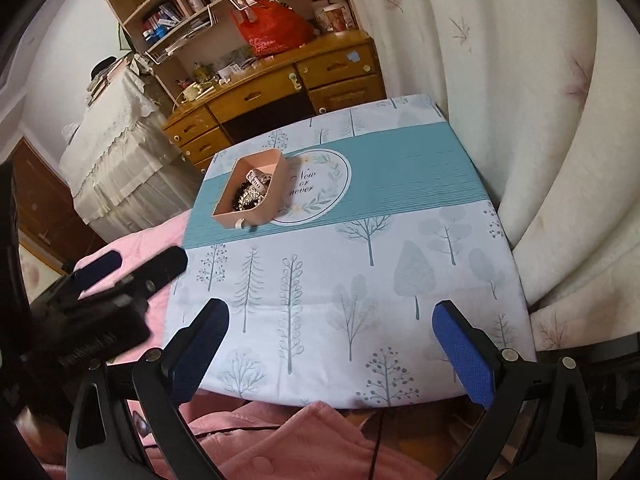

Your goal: Organize jewelry

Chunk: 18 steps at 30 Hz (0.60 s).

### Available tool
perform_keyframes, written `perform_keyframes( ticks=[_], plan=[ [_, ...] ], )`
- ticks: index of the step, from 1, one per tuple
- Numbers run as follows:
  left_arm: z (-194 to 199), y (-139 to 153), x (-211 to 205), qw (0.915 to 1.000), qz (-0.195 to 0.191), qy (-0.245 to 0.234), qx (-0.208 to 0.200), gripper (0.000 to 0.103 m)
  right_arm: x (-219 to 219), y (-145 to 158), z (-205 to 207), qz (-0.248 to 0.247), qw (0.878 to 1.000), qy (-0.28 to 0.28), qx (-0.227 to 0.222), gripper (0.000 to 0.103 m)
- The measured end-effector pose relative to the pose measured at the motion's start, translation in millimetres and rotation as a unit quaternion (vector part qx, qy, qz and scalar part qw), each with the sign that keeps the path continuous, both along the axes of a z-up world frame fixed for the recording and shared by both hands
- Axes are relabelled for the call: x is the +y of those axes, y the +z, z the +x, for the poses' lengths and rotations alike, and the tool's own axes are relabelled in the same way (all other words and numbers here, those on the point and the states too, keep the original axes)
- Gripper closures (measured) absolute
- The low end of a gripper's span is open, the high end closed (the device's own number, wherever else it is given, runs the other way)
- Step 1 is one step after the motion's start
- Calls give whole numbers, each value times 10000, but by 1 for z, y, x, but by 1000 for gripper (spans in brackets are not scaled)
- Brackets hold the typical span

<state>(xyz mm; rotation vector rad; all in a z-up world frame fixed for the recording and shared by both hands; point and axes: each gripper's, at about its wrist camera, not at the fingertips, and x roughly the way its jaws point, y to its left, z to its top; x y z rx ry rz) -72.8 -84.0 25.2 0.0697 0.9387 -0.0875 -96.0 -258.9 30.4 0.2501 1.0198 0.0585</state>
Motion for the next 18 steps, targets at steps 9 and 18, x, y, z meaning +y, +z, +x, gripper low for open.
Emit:
perform_keyframes(
  ticks=[9,18],
  plan=[
    [-6,-31,38,9961,-369,611,519,0,36,-11,6,-693,9969,364,-11,0],
    [-11,-31,38,9961,-192,745,428,0,34,-22,17,-582,9972,471,59,0]
  ],
)
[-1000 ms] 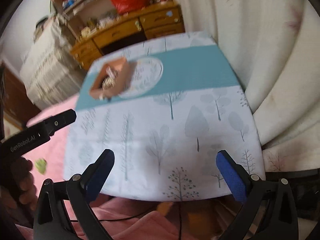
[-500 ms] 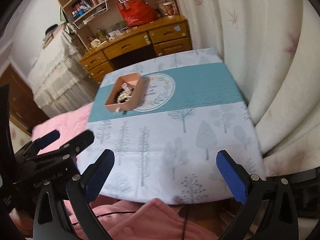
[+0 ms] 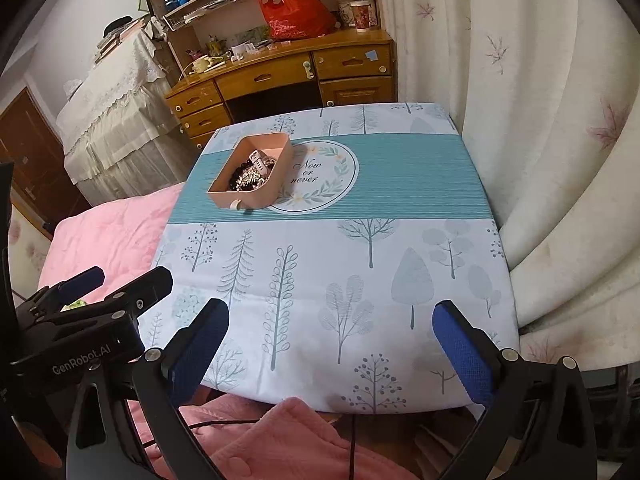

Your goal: Organize jewelry

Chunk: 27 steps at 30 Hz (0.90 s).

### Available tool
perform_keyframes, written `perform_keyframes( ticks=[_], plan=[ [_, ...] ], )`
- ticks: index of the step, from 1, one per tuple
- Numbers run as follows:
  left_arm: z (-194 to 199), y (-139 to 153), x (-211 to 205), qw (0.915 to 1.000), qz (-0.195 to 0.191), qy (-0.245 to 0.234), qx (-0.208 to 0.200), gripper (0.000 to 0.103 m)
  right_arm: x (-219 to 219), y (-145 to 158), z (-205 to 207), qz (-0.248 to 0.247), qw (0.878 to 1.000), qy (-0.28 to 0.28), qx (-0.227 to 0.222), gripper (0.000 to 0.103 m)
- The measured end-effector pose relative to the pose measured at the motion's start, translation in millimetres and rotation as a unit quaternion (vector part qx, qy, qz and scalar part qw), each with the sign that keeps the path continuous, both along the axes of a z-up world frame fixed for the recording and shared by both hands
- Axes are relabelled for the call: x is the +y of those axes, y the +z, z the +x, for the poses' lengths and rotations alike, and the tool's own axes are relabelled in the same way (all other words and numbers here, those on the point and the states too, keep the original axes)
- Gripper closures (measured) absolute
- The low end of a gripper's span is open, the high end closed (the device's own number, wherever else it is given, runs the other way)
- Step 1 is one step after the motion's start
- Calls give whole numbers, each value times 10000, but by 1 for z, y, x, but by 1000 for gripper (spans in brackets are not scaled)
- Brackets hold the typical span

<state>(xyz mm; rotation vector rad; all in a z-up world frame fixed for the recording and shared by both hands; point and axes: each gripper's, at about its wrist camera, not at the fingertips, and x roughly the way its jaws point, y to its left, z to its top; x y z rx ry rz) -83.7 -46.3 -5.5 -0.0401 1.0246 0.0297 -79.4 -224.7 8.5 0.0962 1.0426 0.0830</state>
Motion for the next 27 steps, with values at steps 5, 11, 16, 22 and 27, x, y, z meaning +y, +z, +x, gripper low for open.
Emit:
perform_keyframes(
  ticks=[5,11,16,22,27],
  plan=[
    [-1,2,1,10000,66,66,-13,1,0,-6,4,10,9999,83,60,0],
    [-3,4,-4,9998,177,50,-31,0,-1,-7,2,-11,10000,68,66,0],
    [-3,4,-7,9998,209,42,-23,1,-3,-9,1,-13,9999,60,80,0],
    [-3,4,-7,9998,210,46,-13,1,-3,-9,0,-16,9999,63,80,0],
    [-5,4,-8,9998,187,76,-41,1,-7,-9,-1,-31,9999,79,57,0]
  ],
)
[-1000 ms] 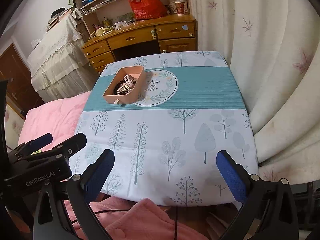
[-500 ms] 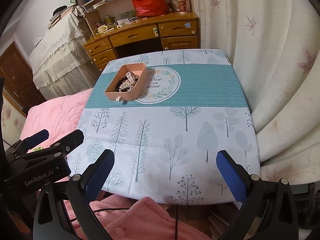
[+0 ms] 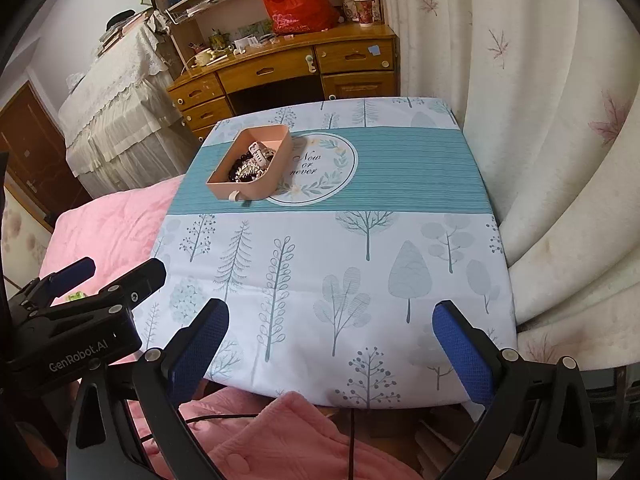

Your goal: Organize jewelry

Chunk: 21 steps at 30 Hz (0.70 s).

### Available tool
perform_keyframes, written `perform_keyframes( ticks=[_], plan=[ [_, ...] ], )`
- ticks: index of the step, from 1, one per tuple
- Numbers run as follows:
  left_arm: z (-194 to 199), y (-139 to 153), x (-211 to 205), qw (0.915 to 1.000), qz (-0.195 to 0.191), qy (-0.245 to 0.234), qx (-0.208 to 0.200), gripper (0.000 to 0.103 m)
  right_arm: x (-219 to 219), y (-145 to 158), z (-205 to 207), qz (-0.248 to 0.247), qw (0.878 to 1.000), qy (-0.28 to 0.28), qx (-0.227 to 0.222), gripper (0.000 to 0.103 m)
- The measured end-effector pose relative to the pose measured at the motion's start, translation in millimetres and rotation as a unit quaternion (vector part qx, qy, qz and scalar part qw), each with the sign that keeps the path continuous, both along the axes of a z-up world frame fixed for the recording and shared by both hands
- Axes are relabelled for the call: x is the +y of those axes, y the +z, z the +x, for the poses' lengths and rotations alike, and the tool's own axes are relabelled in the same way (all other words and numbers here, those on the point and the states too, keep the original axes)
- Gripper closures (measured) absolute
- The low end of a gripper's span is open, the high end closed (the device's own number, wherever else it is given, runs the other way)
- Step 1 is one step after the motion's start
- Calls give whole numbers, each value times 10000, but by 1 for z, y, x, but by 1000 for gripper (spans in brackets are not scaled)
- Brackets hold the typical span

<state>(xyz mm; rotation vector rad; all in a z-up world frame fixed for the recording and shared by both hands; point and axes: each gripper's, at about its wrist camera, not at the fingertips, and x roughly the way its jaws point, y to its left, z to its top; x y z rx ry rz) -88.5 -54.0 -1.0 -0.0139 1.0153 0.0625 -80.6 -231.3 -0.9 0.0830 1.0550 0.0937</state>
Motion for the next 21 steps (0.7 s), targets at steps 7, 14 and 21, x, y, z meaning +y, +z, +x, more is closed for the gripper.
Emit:
perform_keyframes(
  ticks=[7,14,21],
  plan=[
    [2,0,-6,10000,10,-3,-5,1,-11,1,3,-63,10000,15,-28,0],
    [10,3,-18,10000,93,-23,-2,1,-21,1,10,-46,10000,-6,-16,0],
    [12,3,-20,9999,107,-30,2,1,-27,1,16,-91,9999,-45,-11,0]
  ],
)
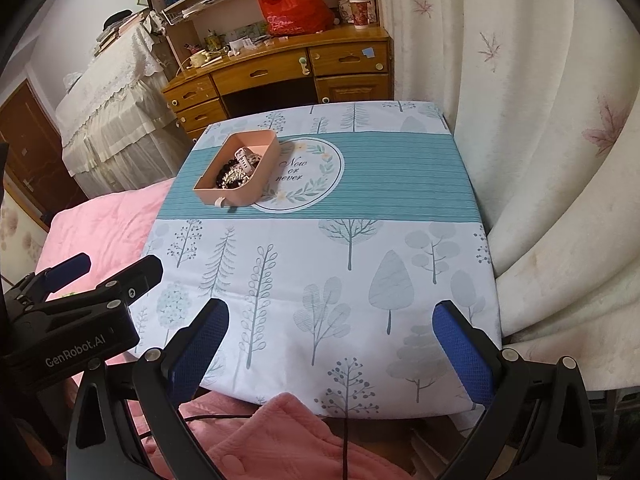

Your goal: Organize jewelry

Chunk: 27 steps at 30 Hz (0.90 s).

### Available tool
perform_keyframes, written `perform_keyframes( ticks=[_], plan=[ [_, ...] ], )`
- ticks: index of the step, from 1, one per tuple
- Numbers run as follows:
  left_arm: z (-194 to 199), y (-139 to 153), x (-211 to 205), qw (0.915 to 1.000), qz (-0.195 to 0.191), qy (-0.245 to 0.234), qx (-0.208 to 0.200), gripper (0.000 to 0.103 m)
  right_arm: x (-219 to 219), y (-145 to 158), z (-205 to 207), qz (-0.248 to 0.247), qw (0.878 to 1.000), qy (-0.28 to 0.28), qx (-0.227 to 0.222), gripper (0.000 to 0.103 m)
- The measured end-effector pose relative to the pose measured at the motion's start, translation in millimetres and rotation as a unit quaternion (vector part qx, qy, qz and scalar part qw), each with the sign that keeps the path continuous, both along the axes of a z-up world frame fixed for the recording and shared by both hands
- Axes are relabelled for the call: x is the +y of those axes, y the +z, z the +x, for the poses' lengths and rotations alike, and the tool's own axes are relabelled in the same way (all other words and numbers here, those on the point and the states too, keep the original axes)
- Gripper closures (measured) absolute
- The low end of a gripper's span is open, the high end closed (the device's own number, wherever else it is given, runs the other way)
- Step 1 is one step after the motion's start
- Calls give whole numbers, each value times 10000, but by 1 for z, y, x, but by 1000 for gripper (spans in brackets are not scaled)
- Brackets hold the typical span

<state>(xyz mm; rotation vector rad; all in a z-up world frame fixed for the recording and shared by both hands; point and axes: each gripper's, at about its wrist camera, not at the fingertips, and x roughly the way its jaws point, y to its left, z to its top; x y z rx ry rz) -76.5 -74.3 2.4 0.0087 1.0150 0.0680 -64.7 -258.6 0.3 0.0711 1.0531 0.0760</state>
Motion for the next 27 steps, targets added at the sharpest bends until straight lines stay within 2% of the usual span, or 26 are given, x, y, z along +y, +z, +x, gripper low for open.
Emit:
perform_keyframes(
  ticks=[27],
  plan=[
    [2,-5,-11,9999,115,-101,-12,0,-8,-2,-2,-91,9999,-128,-53,0]
  ],
)
